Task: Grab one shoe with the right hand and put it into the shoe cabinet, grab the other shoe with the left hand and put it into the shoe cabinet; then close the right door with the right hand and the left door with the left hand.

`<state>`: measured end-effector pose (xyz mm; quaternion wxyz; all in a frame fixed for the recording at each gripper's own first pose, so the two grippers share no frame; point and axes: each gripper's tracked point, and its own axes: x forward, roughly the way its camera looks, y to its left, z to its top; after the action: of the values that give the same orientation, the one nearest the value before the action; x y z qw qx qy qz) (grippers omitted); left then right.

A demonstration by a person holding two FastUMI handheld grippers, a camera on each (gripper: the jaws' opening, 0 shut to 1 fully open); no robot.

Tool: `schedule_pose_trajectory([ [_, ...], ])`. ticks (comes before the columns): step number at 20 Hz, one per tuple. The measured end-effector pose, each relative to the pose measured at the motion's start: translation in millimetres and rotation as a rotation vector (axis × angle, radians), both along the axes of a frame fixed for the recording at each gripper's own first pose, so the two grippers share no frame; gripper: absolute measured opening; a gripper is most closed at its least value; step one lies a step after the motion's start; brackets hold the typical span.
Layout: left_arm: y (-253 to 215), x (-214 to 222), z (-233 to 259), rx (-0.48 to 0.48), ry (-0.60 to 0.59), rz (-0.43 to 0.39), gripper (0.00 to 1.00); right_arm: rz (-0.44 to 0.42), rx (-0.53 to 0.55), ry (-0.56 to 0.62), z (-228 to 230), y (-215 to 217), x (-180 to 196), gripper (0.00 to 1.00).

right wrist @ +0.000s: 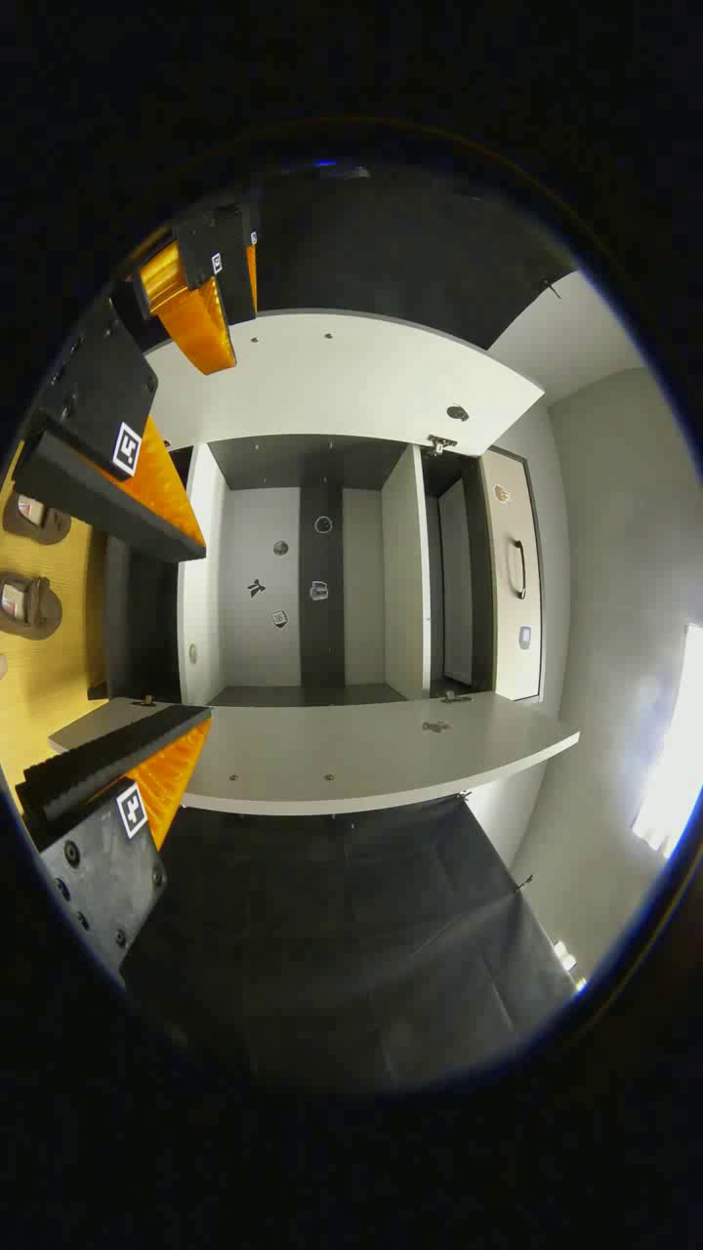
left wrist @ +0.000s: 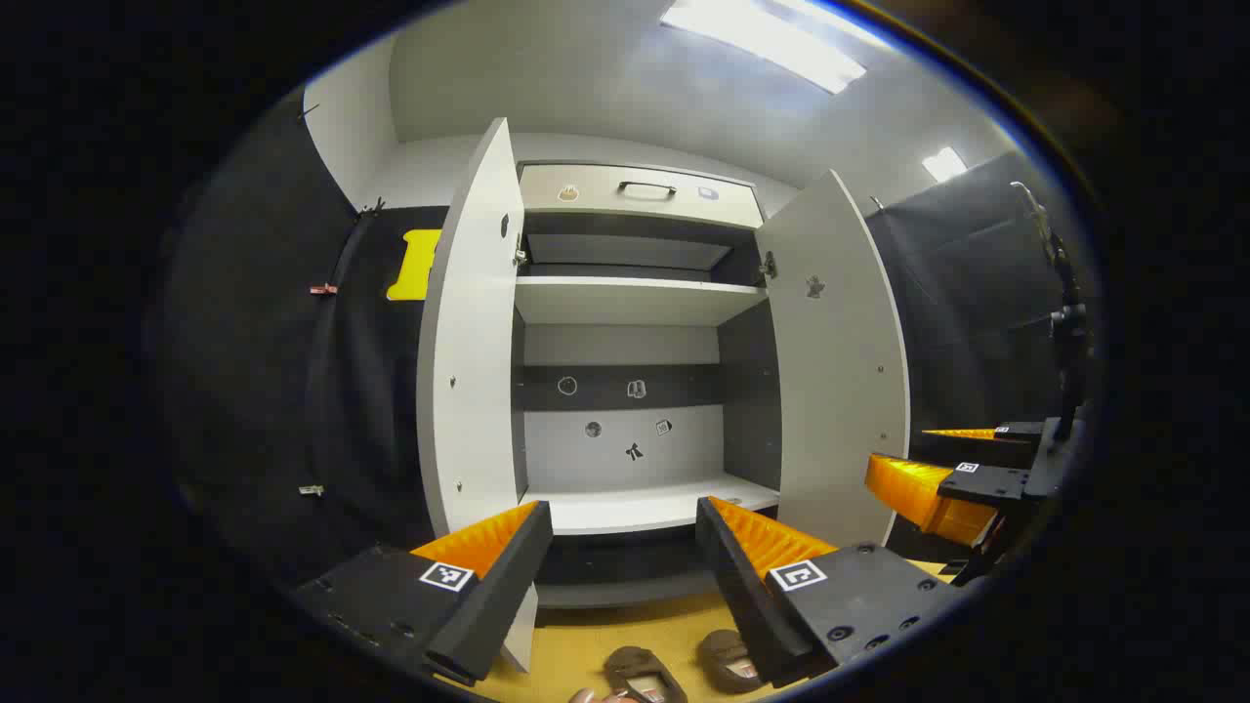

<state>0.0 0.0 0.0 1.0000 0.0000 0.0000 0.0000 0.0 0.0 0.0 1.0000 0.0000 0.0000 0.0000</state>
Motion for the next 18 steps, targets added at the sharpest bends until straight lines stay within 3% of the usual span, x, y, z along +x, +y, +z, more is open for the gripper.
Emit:
schedule_pose_trajectory([
  [18, 1.6, 10.1, -16.9, -0.016, 0.026, -0.025, 0.94, 0.001, -0.055, 0.039, -18.8, 5.7, 5.5, 0.98],
])
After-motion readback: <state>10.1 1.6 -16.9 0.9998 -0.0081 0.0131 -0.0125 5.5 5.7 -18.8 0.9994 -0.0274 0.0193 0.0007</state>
